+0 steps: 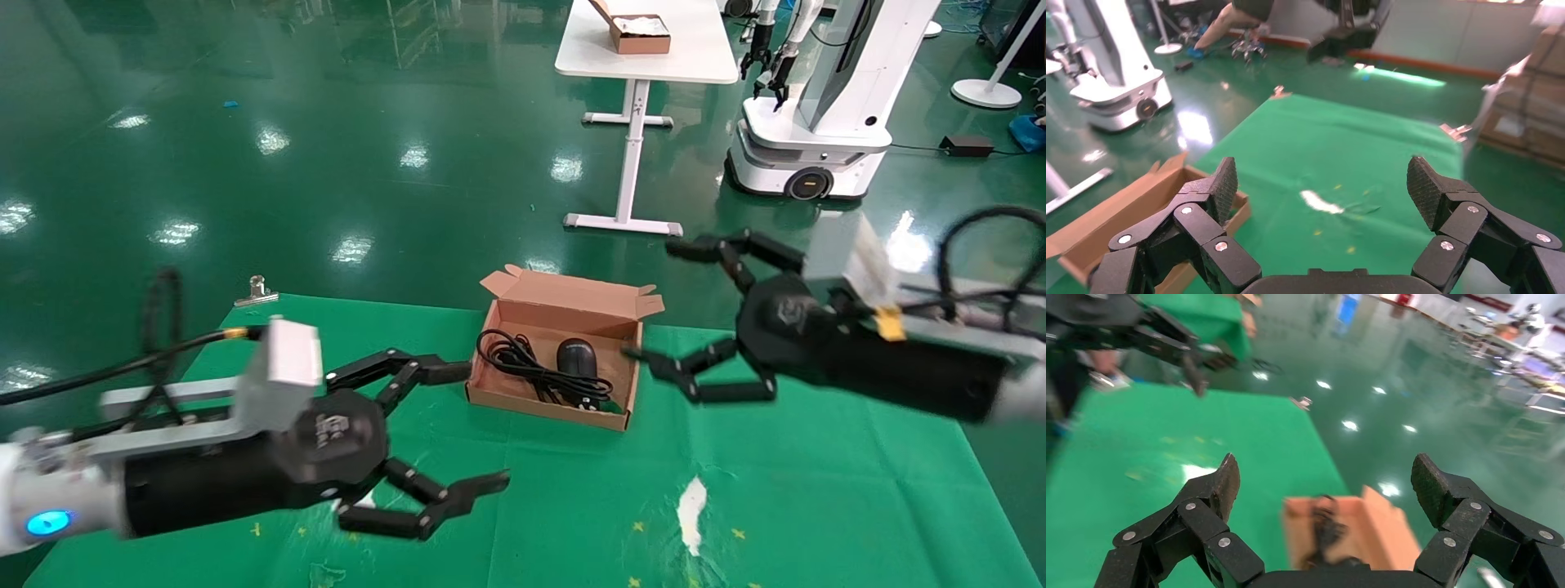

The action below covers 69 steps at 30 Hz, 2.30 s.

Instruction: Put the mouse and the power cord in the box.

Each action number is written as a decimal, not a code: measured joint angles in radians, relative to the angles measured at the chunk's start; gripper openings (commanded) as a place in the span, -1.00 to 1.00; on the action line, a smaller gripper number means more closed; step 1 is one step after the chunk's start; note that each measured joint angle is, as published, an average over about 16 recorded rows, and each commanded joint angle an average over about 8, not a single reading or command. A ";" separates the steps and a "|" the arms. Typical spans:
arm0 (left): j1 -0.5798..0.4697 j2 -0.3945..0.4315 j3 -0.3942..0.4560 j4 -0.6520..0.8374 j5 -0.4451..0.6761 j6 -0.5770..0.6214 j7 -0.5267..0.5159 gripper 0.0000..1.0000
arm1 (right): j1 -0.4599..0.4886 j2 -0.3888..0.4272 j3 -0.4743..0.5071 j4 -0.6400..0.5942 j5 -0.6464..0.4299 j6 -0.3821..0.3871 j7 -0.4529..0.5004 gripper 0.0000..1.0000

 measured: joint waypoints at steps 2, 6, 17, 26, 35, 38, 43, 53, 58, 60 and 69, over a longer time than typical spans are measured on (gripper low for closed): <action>0.020 -0.025 -0.030 -0.022 -0.029 0.031 -0.013 1.00 | -0.032 0.018 0.018 0.042 0.025 -0.028 0.040 1.00; 0.061 -0.076 -0.091 -0.067 -0.086 0.093 -0.040 1.00 | -0.095 0.055 0.055 0.126 0.076 -0.083 0.122 1.00; 0.132 -0.167 -0.200 -0.147 -0.190 0.204 -0.085 1.00 | -0.246 0.142 0.142 0.327 0.196 -0.216 0.307 1.00; 0.141 -0.178 -0.213 -0.156 -0.203 0.218 -0.089 1.00 | -0.284 0.164 0.164 0.376 0.227 -0.249 0.348 1.00; 0.137 -0.173 -0.207 -0.152 -0.197 0.211 -0.088 1.00 | -0.271 0.157 0.157 0.360 0.217 -0.238 0.337 1.00; 0.137 -0.172 -0.205 -0.151 -0.196 0.210 -0.088 1.00 | -0.268 0.155 0.155 0.356 0.214 -0.235 0.335 1.00; 0.136 -0.171 -0.204 -0.150 -0.194 0.209 -0.088 1.00 | -0.264 0.153 0.153 0.351 0.211 -0.232 0.333 1.00; 0.135 -0.170 -0.202 -0.149 -0.192 0.207 -0.088 1.00 | -0.260 0.150 0.150 0.345 0.207 -0.228 0.330 1.00; 0.135 -0.170 -0.202 -0.149 -0.192 0.206 -0.088 1.00 | -0.259 0.150 0.150 0.344 0.206 -0.227 0.329 1.00; 0.135 -0.170 -0.202 -0.149 -0.191 0.206 -0.088 1.00 | -0.259 0.150 0.149 0.343 0.206 -0.227 0.329 1.00; 0.134 -0.169 -0.201 -0.148 -0.191 0.205 -0.088 1.00 | -0.258 0.149 0.149 0.342 0.205 -0.226 0.329 1.00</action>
